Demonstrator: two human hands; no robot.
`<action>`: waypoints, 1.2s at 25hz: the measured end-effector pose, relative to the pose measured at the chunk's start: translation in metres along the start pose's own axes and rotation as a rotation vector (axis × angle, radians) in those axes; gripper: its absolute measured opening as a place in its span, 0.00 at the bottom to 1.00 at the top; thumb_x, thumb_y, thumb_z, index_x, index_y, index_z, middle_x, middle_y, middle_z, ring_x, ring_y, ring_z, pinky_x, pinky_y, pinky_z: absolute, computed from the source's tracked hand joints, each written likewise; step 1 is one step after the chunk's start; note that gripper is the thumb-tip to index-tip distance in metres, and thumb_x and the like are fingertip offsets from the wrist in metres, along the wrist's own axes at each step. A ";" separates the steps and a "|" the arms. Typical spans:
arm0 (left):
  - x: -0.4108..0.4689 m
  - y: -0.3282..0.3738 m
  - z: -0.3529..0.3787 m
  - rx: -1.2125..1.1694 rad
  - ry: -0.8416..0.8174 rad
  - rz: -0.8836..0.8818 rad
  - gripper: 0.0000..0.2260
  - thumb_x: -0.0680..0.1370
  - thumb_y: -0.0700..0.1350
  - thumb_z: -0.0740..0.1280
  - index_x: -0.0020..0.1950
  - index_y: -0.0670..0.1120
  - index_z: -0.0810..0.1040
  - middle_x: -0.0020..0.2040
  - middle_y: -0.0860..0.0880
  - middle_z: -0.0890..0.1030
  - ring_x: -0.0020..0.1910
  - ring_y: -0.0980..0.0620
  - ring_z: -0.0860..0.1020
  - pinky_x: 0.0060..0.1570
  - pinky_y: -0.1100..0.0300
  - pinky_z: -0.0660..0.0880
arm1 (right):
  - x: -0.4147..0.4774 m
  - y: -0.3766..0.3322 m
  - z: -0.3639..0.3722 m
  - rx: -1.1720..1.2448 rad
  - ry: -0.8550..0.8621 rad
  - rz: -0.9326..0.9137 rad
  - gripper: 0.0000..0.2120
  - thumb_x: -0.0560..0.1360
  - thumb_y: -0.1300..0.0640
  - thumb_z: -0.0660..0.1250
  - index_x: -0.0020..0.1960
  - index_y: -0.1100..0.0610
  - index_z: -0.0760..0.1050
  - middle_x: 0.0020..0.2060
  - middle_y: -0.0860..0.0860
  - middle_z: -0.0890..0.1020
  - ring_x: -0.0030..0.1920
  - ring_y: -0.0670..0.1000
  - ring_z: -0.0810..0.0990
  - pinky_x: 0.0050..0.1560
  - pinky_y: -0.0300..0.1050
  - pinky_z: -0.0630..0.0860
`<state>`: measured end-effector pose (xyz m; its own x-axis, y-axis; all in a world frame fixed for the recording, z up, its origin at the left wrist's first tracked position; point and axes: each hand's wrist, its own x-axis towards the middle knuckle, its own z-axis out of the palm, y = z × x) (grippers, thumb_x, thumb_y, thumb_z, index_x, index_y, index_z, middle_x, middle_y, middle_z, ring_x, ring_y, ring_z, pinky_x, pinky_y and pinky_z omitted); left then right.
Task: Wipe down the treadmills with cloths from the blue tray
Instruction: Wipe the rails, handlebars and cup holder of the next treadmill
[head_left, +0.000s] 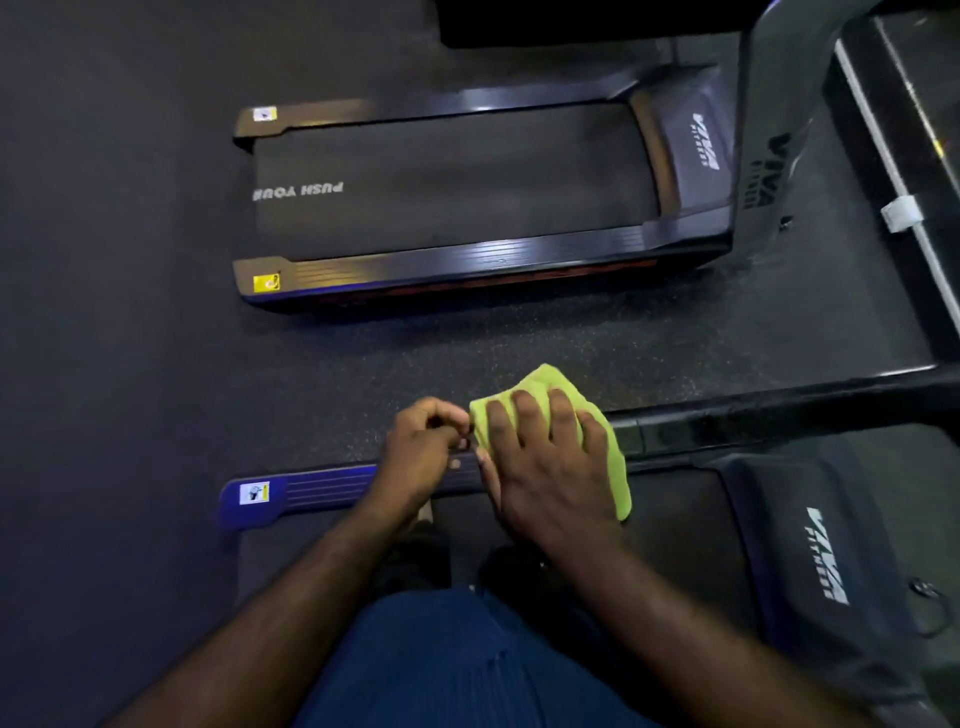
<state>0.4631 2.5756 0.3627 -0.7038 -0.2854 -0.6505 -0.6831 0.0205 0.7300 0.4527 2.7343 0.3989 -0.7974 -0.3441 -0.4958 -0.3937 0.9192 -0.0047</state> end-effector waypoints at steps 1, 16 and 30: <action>-0.001 0.003 0.004 -0.038 0.053 0.000 0.11 0.80 0.31 0.63 0.49 0.47 0.79 0.47 0.45 0.84 0.48 0.47 0.82 0.46 0.50 0.79 | 0.019 0.005 -0.009 0.031 -0.035 -0.024 0.22 0.86 0.41 0.50 0.66 0.50 0.77 0.63 0.57 0.81 0.62 0.65 0.78 0.61 0.63 0.68; 0.010 0.012 0.017 0.086 -0.048 0.094 0.07 0.69 0.56 0.71 0.45 0.56 0.81 0.43 0.49 0.85 0.48 0.43 0.85 0.50 0.43 0.82 | 0.068 0.036 -0.036 0.043 -0.061 -0.104 0.32 0.79 0.28 0.49 0.62 0.46 0.82 0.59 0.52 0.84 0.59 0.58 0.83 0.50 0.53 0.74; 0.066 0.024 0.029 0.879 -0.859 0.372 0.30 0.77 0.73 0.62 0.68 0.53 0.74 0.60 0.50 0.82 0.52 0.51 0.78 0.51 0.55 0.75 | 0.080 0.060 -0.058 -0.053 -0.312 0.111 0.25 0.84 0.38 0.50 0.67 0.49 0.78 0.65 0.57 0.81 0.63 0.62 0.81 0.60 0.54 0.77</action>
<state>0.3945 2.5850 0.3316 -0.5540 0.5736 -0.6033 -0.0862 0.6813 0.7269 0.3386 2.7505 0.4094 -0.6613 -0.1598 -0.7329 -0.3423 0.9337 0.1053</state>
